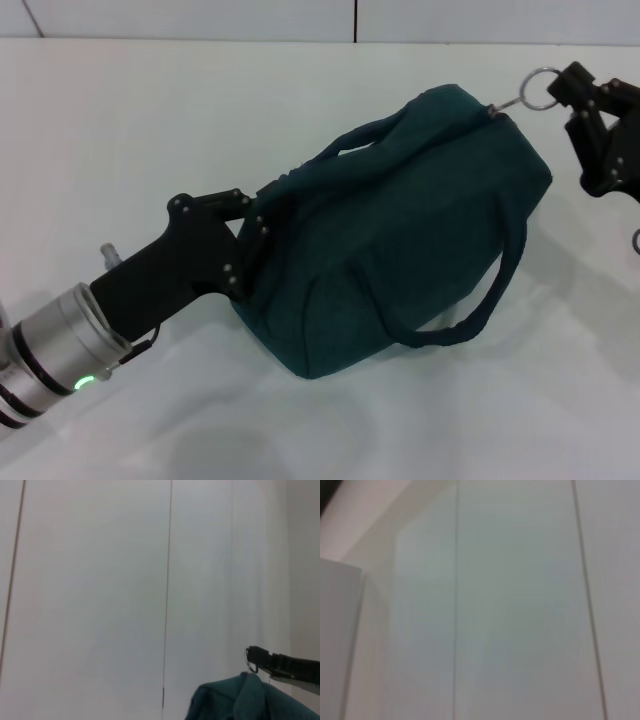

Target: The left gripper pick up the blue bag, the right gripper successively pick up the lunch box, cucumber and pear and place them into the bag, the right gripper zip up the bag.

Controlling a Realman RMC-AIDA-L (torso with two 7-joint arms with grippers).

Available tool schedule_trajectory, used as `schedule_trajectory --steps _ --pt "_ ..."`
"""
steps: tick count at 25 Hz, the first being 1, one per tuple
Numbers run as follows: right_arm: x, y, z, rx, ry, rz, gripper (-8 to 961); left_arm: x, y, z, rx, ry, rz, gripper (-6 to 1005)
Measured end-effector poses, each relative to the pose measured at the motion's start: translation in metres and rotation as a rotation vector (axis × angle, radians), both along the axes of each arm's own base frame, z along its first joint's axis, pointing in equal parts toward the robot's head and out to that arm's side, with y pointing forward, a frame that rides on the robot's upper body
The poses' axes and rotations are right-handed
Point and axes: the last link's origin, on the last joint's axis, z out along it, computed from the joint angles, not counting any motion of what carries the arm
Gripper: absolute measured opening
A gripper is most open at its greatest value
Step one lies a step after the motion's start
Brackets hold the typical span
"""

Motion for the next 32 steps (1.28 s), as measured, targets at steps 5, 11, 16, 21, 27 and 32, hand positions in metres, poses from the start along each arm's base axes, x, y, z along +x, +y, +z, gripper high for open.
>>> schedule_trajectory --steps 5,11,16,21,27,32 --pt "0.01 0.001 0.002 -0.002 -0.002 -0.051 17 -0.002 0.001 0.003 0.01 -0.002 0.006 49" --pt "0.019 0.005 -0.001 -0.008 -0.031 -0.112 17 -0.005 0.002 0.009 0.021 -0.011 0.017 49" --pt "0.021 0.005 -0.001 -0.012 -0.034 -0.124 18 -0.004 0.004 0.013 0.021 -0.018 0.012 48" --pt "0.023 0.0 0.001 -0.02 -0.029 -0.11 24 -0.001 0.008 0.012 0.018 -0.012 -0.005 48" --pt "0.031 -0.006 0.008 -0.004 -0.006 -0.13 128 0.005 0.014 0.009 0.012 0.002 -0.029 48" --pt "0.05 -0.008 0.014 0.0 -0.057 -0.197 271 0.011 0.019 0.008 0.007 0.002 -0.046 47"
